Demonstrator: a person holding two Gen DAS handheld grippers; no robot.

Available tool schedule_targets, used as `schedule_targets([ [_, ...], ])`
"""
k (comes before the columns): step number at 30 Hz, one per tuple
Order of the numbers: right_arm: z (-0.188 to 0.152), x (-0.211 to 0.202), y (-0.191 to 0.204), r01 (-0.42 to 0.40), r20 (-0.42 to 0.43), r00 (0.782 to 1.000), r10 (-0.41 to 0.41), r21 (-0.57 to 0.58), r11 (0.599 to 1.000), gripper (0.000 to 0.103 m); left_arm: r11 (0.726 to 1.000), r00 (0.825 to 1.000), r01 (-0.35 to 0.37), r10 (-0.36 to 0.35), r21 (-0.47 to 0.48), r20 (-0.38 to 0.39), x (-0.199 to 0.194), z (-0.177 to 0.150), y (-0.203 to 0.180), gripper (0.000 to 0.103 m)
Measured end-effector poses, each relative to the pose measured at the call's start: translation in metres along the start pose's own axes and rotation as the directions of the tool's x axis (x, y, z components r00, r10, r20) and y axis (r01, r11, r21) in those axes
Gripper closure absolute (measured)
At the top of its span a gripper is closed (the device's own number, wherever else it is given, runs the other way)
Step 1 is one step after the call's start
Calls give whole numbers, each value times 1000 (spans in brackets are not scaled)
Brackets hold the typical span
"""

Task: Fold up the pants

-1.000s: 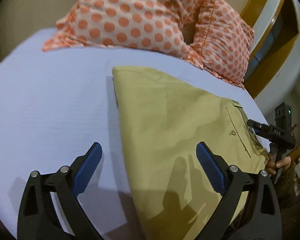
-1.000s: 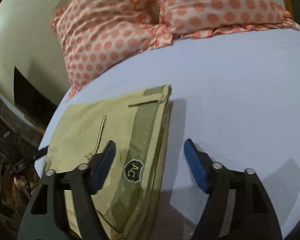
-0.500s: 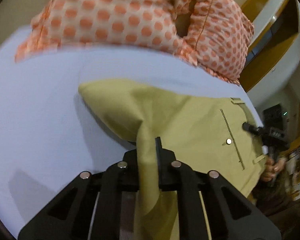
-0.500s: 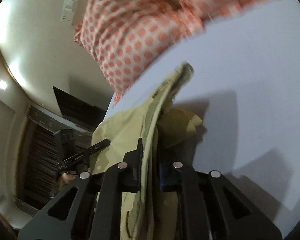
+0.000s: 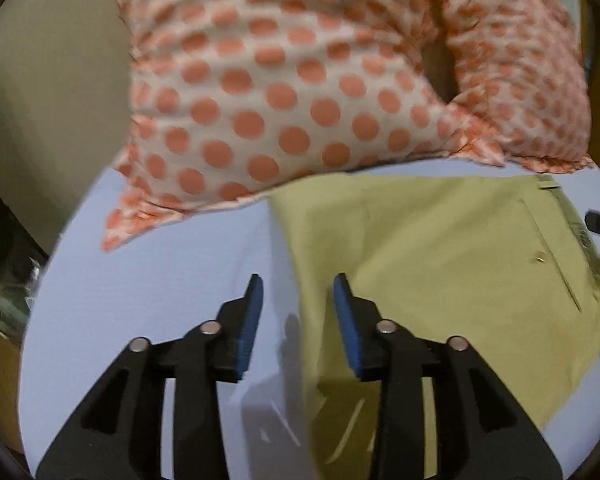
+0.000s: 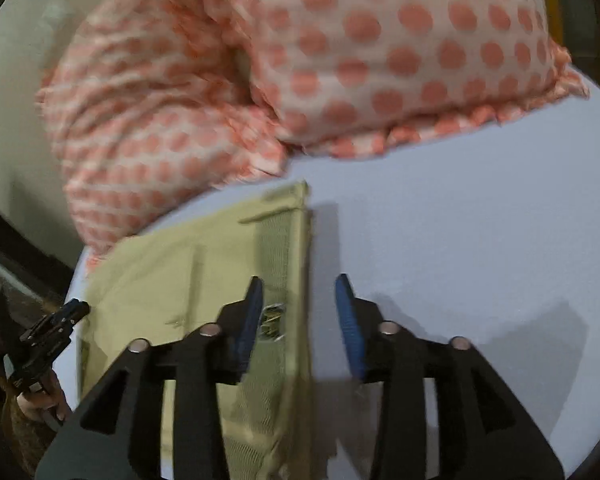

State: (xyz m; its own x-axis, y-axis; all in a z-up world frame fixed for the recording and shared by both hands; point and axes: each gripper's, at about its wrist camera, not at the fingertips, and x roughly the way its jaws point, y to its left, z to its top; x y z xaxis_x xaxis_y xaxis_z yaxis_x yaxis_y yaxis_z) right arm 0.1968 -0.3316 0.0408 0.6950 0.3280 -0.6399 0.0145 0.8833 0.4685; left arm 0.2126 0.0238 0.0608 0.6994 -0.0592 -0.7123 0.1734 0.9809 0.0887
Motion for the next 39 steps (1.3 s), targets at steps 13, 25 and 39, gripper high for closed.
schedule_targets([
  [13,-41,4,47,62,-112,991,-74,-112,992,18,991,985,132,-130,11,-116,-15,-48,-68,23],
  [25,-157,-47,83,220,-13,971,-239,-352,910,1,998,995,32,-36,-45,-94,-91,-139,-62,2],
  [39,-174,-34,77,320,11,943,-334,-315,893,1,996,996,45,-51,-77,-79,-79,-153,-67,2],
])
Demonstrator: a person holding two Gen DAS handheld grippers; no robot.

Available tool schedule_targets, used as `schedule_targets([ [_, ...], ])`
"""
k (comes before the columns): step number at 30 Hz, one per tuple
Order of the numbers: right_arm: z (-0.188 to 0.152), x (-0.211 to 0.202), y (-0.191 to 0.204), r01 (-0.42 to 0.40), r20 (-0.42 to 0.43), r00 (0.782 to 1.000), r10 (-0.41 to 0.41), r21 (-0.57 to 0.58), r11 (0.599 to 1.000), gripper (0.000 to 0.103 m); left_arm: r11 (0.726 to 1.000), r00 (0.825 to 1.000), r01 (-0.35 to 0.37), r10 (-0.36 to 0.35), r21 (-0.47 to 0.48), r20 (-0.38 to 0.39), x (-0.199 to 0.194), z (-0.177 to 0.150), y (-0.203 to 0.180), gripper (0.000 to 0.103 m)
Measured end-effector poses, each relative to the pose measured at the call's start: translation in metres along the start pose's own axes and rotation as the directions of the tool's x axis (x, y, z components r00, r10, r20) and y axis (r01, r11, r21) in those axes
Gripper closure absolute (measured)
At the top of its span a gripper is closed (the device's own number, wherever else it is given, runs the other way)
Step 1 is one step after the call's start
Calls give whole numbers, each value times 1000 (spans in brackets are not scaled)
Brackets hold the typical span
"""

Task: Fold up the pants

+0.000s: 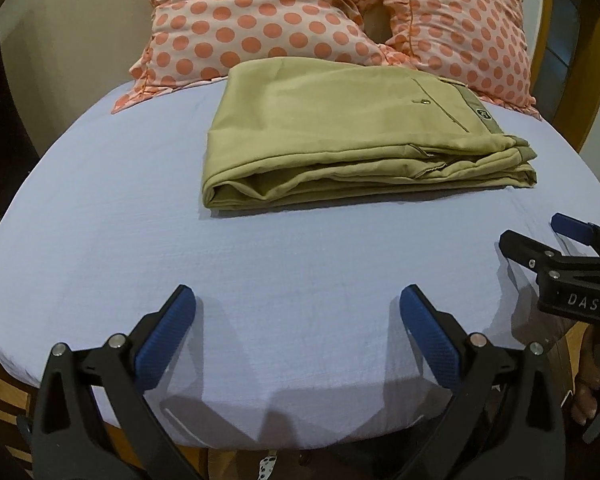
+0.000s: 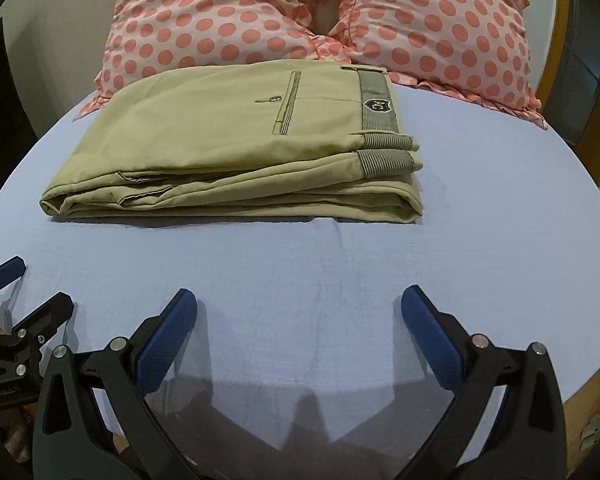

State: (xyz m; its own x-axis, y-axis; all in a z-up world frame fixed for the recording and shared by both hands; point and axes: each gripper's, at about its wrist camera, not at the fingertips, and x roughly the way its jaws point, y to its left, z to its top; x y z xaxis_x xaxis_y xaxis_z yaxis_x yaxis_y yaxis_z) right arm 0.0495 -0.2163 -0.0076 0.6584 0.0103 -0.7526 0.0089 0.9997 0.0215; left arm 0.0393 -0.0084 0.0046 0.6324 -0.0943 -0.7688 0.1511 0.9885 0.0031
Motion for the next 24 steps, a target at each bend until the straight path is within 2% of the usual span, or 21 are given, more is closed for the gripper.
schedule_targets([
  [24,-1,-1,1,2,12,1000,-2,1,1000,1,1000,1000,-11,11,-10,10,0,0,0,2],
])
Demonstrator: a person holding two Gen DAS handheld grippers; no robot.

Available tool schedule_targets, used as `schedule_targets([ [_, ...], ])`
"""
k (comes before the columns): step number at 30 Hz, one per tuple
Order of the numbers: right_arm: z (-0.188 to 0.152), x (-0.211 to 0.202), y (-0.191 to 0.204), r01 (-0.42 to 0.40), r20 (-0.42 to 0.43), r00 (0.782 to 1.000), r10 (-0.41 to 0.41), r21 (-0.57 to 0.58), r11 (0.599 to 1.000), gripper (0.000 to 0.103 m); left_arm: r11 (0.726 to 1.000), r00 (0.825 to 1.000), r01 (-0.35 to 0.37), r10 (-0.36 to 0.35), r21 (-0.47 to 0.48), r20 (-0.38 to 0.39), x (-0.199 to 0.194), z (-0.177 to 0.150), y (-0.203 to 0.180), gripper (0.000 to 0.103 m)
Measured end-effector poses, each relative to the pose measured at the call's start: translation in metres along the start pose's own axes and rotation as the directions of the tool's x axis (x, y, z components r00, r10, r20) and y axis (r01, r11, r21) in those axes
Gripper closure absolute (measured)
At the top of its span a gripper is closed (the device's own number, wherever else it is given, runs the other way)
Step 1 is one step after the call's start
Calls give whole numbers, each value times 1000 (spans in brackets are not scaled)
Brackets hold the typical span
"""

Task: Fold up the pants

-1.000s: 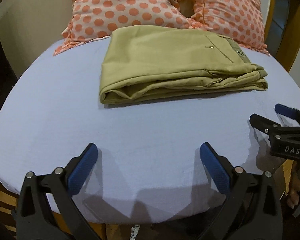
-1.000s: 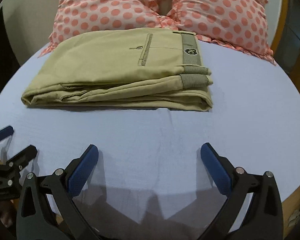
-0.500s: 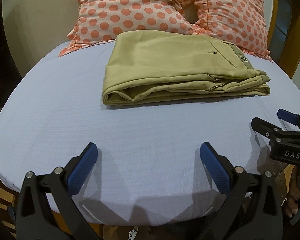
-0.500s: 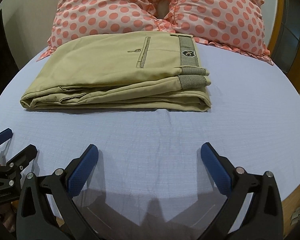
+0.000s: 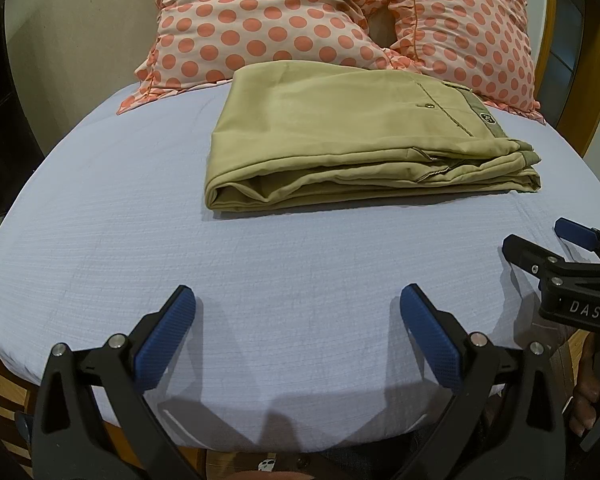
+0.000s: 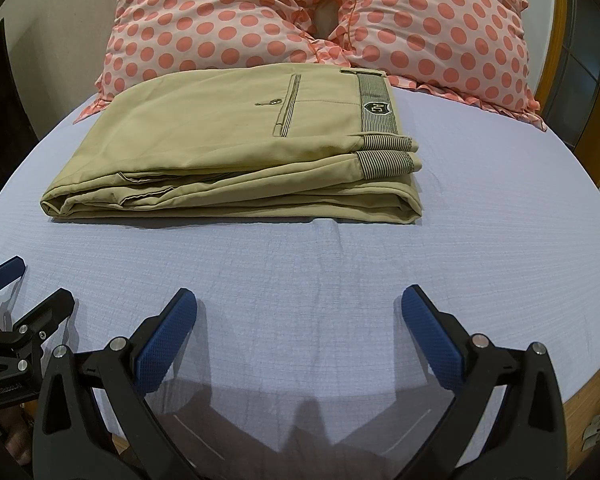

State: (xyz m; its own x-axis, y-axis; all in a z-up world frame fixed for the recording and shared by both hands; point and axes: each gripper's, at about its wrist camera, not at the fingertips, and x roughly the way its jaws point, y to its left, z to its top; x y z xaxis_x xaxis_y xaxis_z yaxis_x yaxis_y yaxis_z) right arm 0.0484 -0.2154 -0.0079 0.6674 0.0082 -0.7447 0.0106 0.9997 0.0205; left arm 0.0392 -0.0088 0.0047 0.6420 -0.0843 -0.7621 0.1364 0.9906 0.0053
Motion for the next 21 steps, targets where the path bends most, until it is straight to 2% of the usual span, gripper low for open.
schedule_targets([
  [21,1,0,1,2,-1,1000,-2,3,1000,1,1000,1000,-1,1,-1,0,0,0,0,2],
])
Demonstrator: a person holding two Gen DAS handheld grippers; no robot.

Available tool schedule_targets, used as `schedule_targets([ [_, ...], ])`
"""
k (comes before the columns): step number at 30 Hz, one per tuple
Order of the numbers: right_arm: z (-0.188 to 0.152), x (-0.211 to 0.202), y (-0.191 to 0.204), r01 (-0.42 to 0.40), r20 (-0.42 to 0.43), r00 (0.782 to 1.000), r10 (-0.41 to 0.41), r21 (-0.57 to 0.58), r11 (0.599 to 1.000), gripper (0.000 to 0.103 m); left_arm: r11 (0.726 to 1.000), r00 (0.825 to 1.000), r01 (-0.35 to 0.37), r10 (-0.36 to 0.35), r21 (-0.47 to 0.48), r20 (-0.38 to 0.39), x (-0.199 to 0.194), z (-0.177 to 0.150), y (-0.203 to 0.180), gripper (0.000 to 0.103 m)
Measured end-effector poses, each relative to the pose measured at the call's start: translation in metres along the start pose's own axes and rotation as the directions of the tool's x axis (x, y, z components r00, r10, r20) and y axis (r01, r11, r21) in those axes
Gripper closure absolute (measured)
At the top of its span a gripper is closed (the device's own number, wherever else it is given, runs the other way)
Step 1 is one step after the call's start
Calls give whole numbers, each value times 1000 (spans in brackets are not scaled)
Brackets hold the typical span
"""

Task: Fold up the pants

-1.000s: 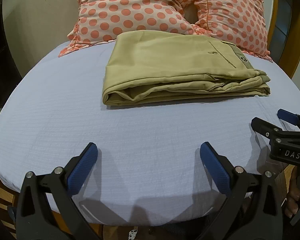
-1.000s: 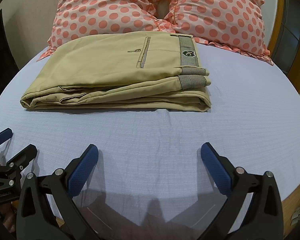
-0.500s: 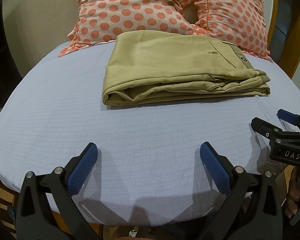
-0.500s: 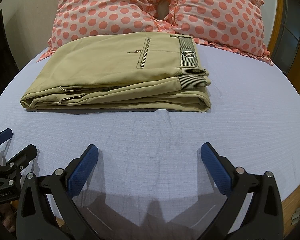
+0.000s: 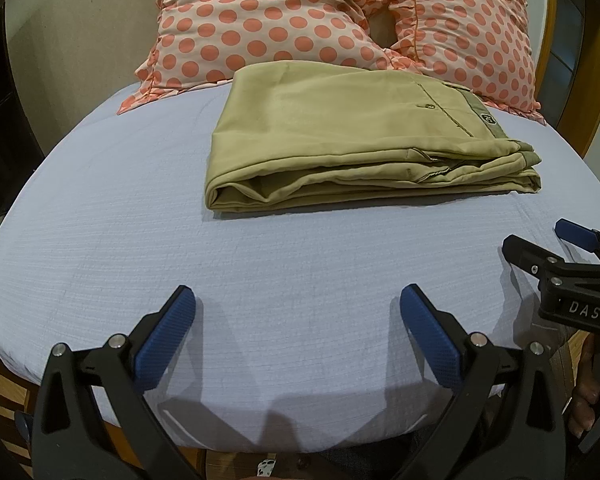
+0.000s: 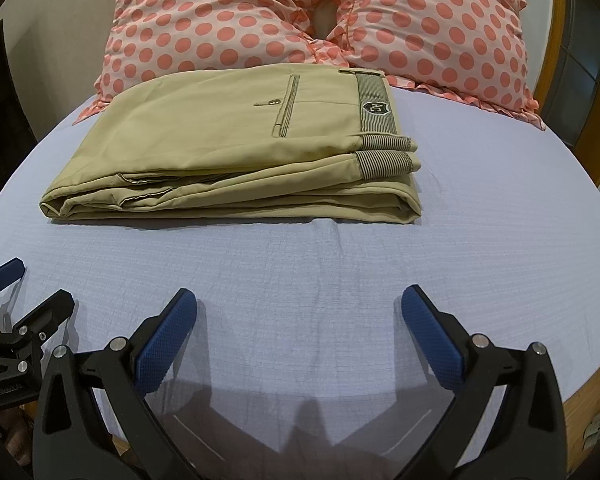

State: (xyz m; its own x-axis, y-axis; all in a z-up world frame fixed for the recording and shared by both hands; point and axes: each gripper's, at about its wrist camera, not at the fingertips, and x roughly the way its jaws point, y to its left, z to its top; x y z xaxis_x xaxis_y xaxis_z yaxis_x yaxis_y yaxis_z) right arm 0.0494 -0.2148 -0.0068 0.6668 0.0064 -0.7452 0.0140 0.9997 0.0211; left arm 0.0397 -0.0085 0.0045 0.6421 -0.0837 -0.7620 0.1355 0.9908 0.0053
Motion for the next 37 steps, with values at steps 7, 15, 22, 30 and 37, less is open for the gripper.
schedule_targets([
  [7,0,0,0,2,0,1000,-2,3,1000,1,1000,1000,1,-1,2,0,0,0,1,2],
  [15,-1,0,1,13,1,1000,-13,15,1000,1,1000,1000,3,-3,4,5,0,1,2,2],
  [22,-1,0,2,13,2,1000,-13,16,1000,1,1000,1000,3,-3,3,4,0,1,2,2],
  [30,-1,0,1,13,2,1000,-13,15,1000,1,1000,1000,4,-4,3,2,1,2,4,2],
  [37,0,0,2,13,4,1000,-13,16,1000,1,1000,1000,4,-4,5,9,2,2,5,2],
])
